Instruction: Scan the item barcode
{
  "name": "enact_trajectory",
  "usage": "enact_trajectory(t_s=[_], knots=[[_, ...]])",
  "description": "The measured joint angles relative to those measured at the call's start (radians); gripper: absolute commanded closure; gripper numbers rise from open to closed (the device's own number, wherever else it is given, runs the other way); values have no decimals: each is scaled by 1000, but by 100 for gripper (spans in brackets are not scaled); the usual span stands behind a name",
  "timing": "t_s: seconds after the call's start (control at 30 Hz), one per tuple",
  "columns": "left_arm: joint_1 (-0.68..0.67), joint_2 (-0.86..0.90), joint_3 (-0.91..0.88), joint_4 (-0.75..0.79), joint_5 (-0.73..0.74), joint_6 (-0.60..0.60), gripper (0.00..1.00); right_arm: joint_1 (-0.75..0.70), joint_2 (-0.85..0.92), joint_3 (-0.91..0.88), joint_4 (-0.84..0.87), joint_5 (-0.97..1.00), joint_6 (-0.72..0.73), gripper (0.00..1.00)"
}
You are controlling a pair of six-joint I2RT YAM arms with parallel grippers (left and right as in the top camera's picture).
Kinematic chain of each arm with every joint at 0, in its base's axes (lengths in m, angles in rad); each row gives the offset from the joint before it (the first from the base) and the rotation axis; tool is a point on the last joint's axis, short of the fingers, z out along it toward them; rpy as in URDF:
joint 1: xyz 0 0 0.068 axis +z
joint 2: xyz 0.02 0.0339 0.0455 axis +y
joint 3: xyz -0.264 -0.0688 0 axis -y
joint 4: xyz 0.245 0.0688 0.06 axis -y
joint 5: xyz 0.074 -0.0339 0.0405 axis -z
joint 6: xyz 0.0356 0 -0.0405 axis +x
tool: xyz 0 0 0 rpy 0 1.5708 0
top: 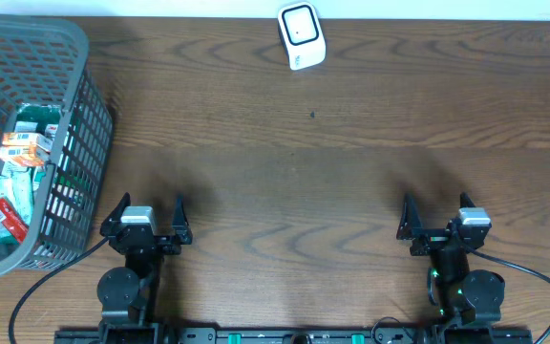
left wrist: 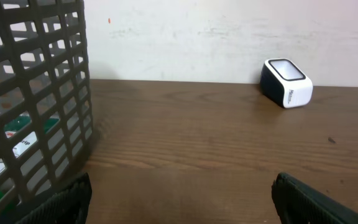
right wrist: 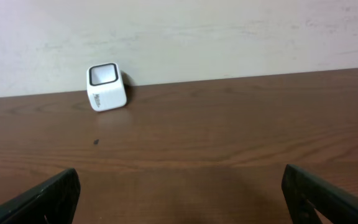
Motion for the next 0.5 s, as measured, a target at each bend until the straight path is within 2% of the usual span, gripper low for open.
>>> enact_trajectory(t_s=[0.5], knots=[[0,0,0,7,26,0,6,0,0,0,0,0,0,1]])
